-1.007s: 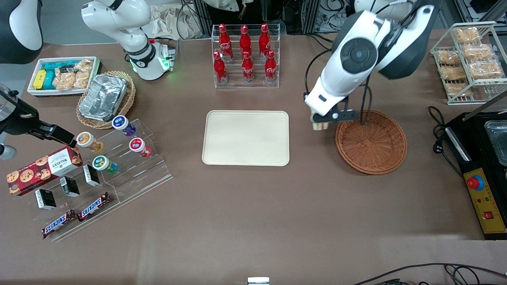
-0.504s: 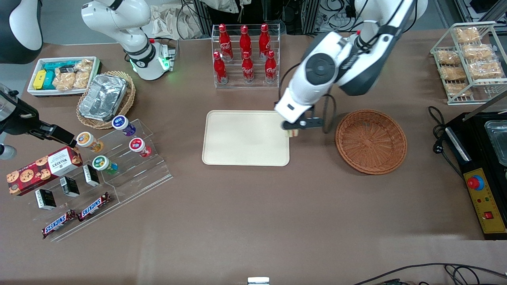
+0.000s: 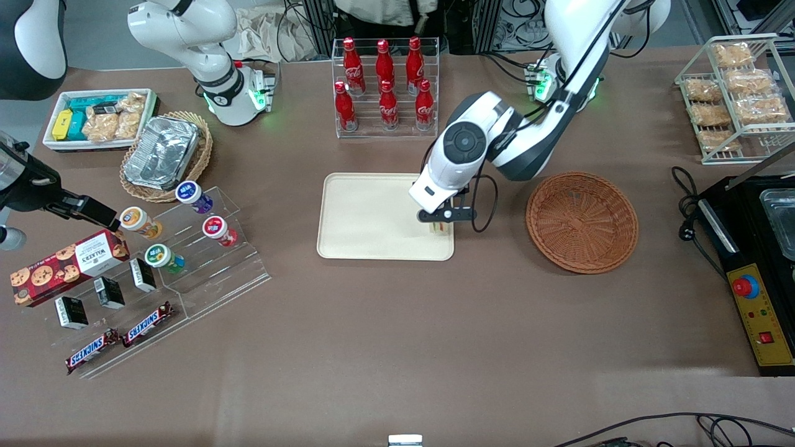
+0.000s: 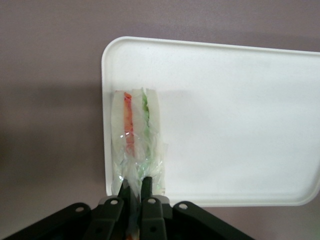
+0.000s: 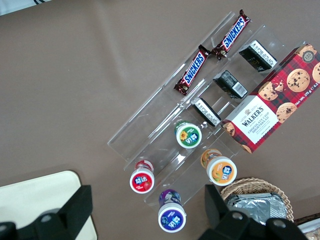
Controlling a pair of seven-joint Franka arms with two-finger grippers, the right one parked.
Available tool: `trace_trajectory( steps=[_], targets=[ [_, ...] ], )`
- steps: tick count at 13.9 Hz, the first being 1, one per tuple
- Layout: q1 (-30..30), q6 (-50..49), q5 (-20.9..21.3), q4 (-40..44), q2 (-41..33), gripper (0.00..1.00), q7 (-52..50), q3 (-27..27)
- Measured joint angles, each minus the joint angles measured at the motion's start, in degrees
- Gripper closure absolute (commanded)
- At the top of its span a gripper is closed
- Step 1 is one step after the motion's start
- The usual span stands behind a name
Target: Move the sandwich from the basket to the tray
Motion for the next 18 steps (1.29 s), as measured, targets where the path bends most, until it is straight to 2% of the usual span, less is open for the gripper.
trace_trajectory(
  steps=[3,4,5,6,11,16,18],
  targets=[
    [-0.18,5.45,0.48,-3.49,1.21,0.99,0.00,0.00],
    [-0.19,5.61,0.49,-3.82,1.27,0.63,0.00,0.00],
    [-0.22,5.61,0.50,-3.99,1.32,0.16,0.00,0.00],
    [-0.23,5.61,0.51,-4.04,1.42,0.01,0.00,0.02],
    [0.18,2.95,0.53,-2.02,0.11,0.01,-0.18,1.24],
    [3.83,-22.44,0.52,12.55,-5.39,0.01,-0.40,2.77],
    [6.90,-28.57,0.50,16.29,-6.57,0.01,-1.58,3.07]
  ],
)
